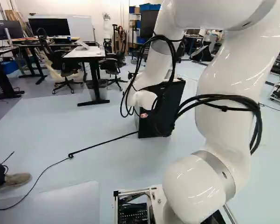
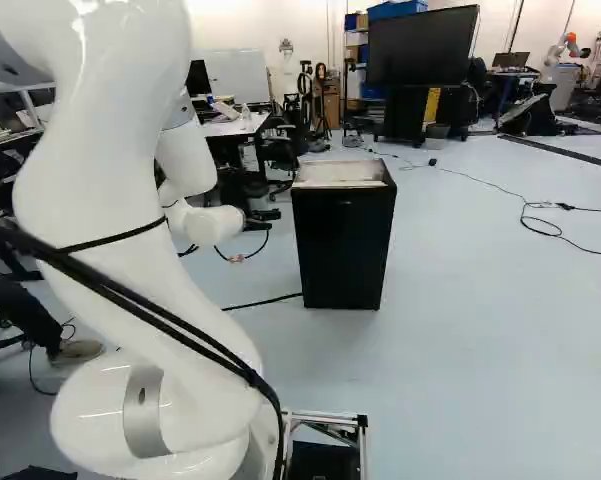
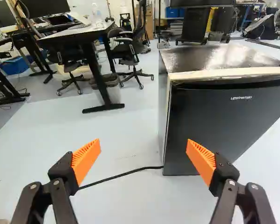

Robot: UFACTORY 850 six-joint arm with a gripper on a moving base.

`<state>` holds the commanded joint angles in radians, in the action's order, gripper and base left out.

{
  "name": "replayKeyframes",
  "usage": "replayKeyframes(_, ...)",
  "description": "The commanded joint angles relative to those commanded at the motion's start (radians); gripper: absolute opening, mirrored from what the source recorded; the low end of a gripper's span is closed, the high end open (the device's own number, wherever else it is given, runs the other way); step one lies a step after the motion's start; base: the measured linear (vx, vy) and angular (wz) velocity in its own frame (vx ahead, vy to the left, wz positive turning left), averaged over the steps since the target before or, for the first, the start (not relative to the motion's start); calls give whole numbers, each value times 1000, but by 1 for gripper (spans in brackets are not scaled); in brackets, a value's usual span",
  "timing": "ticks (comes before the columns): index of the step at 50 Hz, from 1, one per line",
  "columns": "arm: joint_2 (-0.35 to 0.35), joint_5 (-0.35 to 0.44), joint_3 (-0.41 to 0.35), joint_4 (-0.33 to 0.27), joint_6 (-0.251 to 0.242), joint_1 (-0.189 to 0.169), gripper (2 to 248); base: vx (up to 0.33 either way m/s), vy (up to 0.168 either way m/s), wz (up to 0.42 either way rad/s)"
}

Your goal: Open the fridge door

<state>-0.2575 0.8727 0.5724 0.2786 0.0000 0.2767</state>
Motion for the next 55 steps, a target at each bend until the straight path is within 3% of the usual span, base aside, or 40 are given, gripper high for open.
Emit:
replayKeyframes(23, -168, 35, 145, 75, 0, 18, 247, 0, 0, 0)
replayKeyframes(55, -385, 135, 350, 184, 0, 1, 247, 0, 0, 0)
